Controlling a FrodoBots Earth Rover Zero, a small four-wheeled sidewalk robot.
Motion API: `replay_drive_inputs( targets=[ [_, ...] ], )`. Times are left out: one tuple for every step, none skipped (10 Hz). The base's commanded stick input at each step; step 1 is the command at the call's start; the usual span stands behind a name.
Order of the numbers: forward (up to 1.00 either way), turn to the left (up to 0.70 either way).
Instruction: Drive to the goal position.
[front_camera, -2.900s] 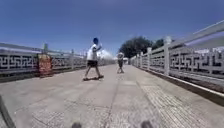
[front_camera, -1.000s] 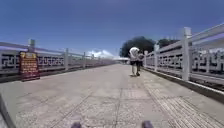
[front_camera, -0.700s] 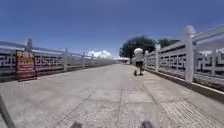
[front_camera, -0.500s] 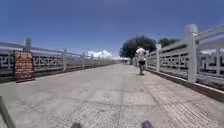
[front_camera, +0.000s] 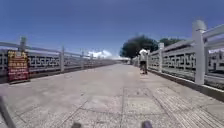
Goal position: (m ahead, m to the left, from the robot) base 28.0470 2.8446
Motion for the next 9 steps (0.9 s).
replay_drive_inputs(
  targets=[
    [0.45,0.0],
    [0.45,0.0],
    [0.45,0.0],
    [0.45,0.0],
    [0.45,0.0],
    [0.45,0.0],
    [0.45,0.0],
    [0.45,0.0],
    [0.45,0.0]
  ],
)
